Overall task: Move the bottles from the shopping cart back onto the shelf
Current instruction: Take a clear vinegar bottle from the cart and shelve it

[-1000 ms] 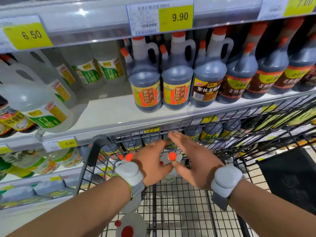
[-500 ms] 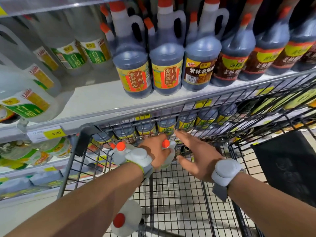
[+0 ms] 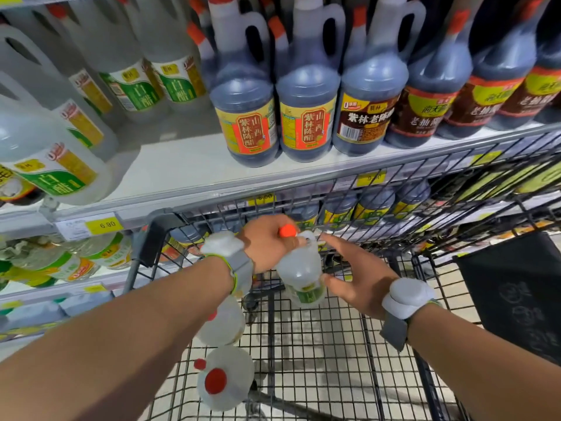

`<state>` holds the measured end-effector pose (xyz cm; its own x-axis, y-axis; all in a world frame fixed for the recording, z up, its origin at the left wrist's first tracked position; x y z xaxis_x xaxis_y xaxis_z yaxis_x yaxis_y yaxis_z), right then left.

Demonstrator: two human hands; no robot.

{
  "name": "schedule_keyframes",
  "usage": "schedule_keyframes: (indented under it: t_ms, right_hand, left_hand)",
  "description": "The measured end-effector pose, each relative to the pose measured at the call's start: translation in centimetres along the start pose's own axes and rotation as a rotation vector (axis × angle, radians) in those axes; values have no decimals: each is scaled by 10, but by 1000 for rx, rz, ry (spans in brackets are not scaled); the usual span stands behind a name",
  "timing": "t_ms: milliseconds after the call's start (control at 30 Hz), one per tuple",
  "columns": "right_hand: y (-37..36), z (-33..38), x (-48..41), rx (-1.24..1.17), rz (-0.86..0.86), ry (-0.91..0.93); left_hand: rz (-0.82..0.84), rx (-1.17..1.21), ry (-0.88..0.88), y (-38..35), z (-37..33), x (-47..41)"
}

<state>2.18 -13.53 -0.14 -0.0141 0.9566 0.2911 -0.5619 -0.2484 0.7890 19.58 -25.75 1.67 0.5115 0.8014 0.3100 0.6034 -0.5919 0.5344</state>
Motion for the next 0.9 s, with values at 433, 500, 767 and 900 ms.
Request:
schedule_keyframes:
  t_ms: [433,500,767,900]
  right_hand:
    - [5,37,-2,-700,180,52]
    - [10,44,-4,-735,183,49]
    - [26,65,-10,-811,95,119]
    - [40,81,-15,-906,28,137]
  left_hand:
    - [13,462,-166,68,-58,19]
    - [-13,448,-170,73,-60,22]
    - [22,677,-91,91,-69,44]
    - [121,637,-49,91,-47,55]
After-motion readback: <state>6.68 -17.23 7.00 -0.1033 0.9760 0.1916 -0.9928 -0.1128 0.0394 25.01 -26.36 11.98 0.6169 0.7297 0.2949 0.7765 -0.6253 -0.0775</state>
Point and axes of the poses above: each hand's wrist, its own x-axis away from the middle knuckle, its own y-axis out of the back of the hand, z = x × y, the point moved 2 cm from there along -x, towards the middle knuckle, and after that the axes turned 10 degrees about x, right-handed, at the moved point
